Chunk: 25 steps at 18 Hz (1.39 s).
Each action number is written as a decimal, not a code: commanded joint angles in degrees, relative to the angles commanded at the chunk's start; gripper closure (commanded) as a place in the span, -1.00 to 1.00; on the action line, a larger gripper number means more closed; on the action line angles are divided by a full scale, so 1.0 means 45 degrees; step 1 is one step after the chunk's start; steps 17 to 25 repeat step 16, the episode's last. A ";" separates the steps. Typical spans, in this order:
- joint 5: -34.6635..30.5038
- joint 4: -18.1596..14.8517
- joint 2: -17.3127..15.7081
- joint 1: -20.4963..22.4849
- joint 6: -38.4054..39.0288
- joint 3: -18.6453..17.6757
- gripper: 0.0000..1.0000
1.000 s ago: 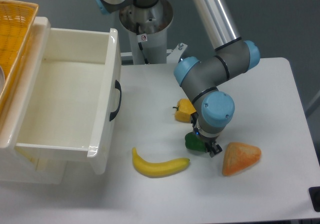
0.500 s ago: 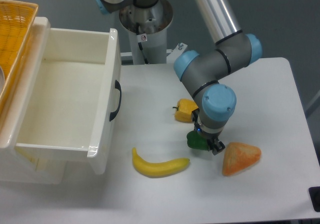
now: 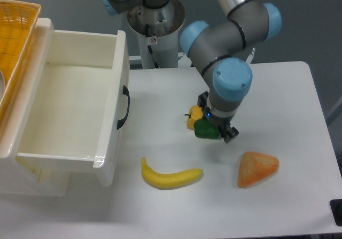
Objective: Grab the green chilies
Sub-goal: 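Lift the green bell pepper up off the table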
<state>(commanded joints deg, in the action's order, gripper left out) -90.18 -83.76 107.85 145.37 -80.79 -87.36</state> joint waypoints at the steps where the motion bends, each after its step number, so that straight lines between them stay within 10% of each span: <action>1: 0.0078 -0.0155 -0.0098 -0.0058 0.0293 0.0000 -0.11; 25: 0.0899 -0.0685 -0.0606 -0.0469 0.0960 -0.0156 -0.11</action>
